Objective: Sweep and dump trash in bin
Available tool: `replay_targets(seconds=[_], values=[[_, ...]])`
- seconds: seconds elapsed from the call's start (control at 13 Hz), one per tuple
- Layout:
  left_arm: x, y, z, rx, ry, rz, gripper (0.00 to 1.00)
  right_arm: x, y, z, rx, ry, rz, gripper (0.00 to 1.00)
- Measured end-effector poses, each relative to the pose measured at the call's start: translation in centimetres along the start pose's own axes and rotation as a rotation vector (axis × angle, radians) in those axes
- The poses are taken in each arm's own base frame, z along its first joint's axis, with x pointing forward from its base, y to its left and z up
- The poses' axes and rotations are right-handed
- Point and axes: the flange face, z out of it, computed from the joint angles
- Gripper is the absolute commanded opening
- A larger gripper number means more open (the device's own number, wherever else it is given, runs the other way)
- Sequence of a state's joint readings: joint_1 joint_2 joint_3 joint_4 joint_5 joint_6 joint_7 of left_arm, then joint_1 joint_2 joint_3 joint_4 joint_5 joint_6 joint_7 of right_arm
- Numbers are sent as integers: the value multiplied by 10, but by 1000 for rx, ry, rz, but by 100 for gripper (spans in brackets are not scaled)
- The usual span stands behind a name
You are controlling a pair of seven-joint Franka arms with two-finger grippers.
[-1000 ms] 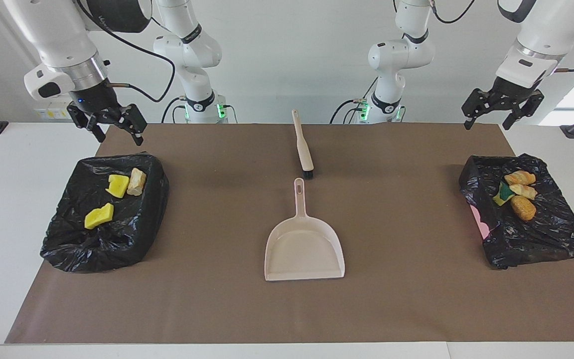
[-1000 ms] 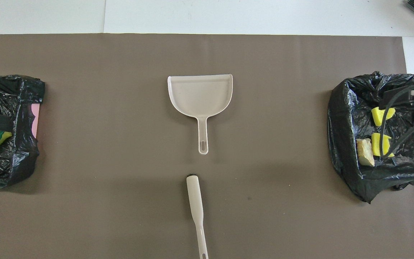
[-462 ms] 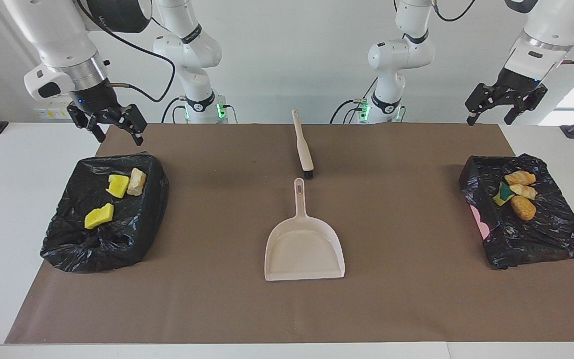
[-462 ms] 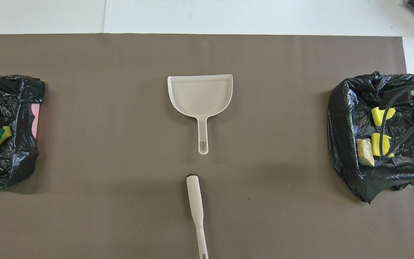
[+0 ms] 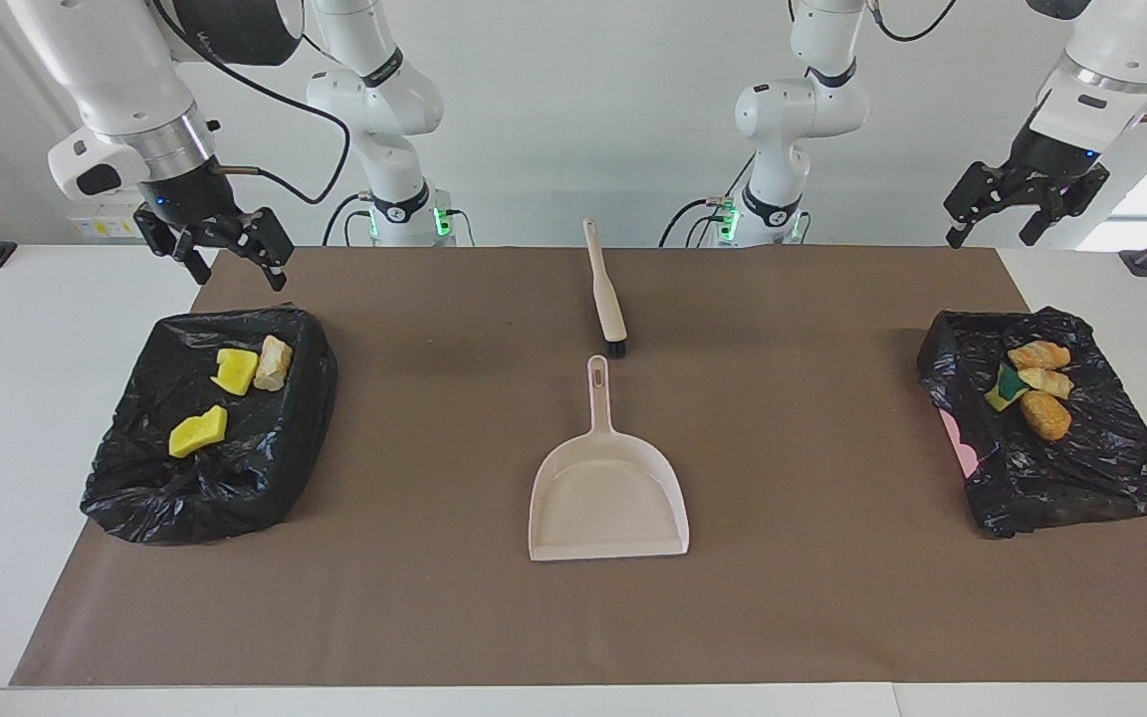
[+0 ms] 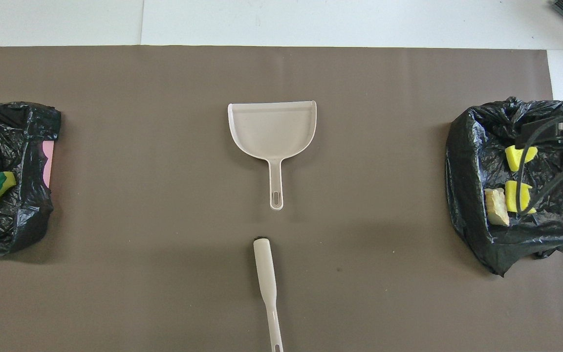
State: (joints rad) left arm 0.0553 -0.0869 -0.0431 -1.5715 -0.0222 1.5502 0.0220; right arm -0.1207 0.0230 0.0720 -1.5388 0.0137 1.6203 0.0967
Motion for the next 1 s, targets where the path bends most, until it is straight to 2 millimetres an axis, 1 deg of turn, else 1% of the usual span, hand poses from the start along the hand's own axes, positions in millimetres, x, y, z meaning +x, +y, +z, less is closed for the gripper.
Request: replay_targets(seconds=[0.08,0.23,0.77,1.0], values=[[0,2,0,0,0,4,100,0,0,0,0,0,0,100],[0,0,0,1,0,-1,100,0,0,0,0,-1,0,100],[-2,1,1,0,-15,1,100,0,0,0,0,-1,0,100],[-5,4,3,-2,-42,7,100,0,0,0,0,-1,0,100]])
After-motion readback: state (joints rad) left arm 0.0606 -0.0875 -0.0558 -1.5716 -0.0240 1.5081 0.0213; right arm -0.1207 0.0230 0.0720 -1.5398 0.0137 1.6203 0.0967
